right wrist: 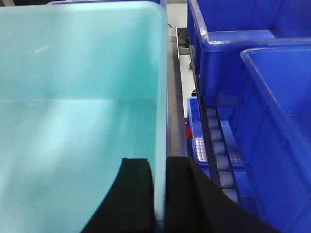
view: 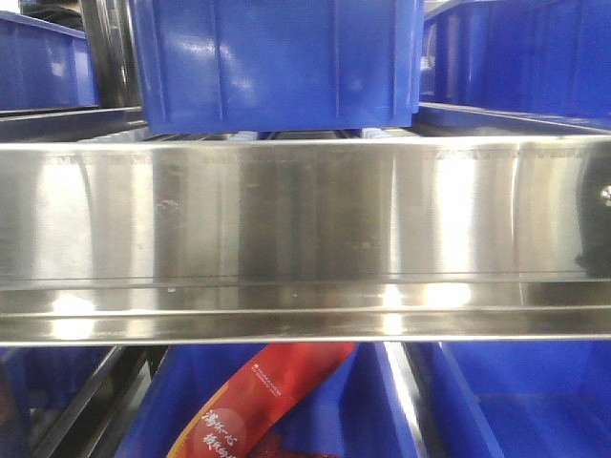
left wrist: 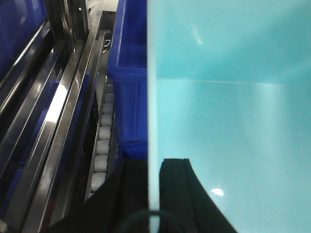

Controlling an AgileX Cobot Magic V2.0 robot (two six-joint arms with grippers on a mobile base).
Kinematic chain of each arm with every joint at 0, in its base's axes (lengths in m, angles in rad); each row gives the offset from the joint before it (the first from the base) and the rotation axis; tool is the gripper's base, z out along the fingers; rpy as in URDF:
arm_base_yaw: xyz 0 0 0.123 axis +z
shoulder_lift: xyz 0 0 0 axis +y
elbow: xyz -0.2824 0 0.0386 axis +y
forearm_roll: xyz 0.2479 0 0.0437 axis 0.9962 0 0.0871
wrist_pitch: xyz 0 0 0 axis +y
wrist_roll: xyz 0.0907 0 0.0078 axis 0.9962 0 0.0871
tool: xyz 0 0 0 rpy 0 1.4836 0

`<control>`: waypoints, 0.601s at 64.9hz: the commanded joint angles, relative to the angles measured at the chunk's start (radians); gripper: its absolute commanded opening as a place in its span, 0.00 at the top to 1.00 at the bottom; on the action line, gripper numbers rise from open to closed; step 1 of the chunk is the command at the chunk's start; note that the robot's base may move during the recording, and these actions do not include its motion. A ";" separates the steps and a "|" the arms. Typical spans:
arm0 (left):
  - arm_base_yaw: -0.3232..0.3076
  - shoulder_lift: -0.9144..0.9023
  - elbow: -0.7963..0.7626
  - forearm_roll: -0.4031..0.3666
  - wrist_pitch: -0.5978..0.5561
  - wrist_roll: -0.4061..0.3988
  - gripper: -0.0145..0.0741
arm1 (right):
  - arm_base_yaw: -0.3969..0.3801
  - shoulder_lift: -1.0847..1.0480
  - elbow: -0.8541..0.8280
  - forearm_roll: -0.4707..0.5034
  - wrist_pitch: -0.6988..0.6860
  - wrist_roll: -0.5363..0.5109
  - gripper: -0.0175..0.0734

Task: Fetch blue bin and place on conveyor start
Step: 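Hold the bin in both grippers while the base backs away from the rack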

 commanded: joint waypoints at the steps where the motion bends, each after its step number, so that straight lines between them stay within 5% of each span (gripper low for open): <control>1: -0.011 -0.006 -0.013 0.020 -0.033 0.007 0.96 | 0.001 -0.005 -0.014 -0.023 -0.048 -0.009 0.99; 39: -0.011 -0.006 -0.013 0.020 -0.033 0.007 0.96 | 0.001 -0.005 -0.014 -0.023 -0.048 -0.009 0.99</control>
